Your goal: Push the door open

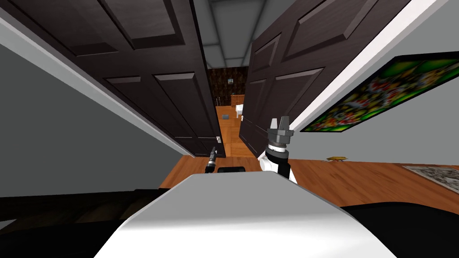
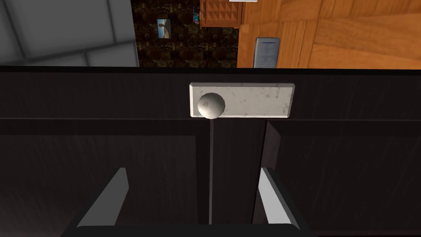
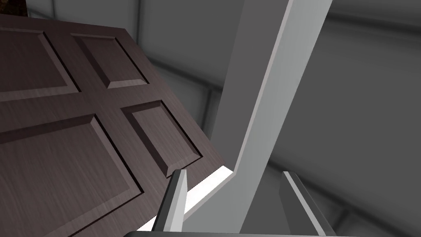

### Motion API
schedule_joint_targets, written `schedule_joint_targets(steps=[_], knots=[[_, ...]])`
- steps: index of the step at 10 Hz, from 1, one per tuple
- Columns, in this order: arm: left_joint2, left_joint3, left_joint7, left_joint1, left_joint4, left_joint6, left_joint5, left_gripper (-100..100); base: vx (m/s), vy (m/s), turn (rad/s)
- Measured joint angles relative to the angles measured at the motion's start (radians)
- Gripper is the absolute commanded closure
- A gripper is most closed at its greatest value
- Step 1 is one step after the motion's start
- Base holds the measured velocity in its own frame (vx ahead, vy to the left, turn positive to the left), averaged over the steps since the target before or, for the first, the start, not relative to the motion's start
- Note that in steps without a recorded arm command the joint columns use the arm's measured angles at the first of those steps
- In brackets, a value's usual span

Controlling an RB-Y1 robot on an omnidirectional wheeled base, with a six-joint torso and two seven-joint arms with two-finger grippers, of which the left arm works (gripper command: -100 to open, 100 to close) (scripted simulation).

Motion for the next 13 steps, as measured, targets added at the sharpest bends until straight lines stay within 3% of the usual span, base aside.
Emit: schedule_joint_targets(steps=[2, 6, 10, 11, 13], knots=[[-0.004, -0.003, 0.001, -0.001, 0.012, -0.002, 0.001, -100, 0.086, 0.017, -0.016], [0.011, 0.010, -0.001, -0.025, 0.042, -0.005, 0.005, -100, 0.195, -0.010, -0.021], [-0.004, 0.022, -0.003, -0.051, 0.071, -0.007, 0.009, -100, 0.161, -0.007, -0.013], [-0.005, 0.022, -0.003, -0.051, 0.071, -0.008, 0.008, 100, -0.016, -0.001, 0.004], [-0.004, 0.022, -0.003, -0.052, 0.071, -0.006, 0.009, 100, -0.025, 0.002, -0.009]])
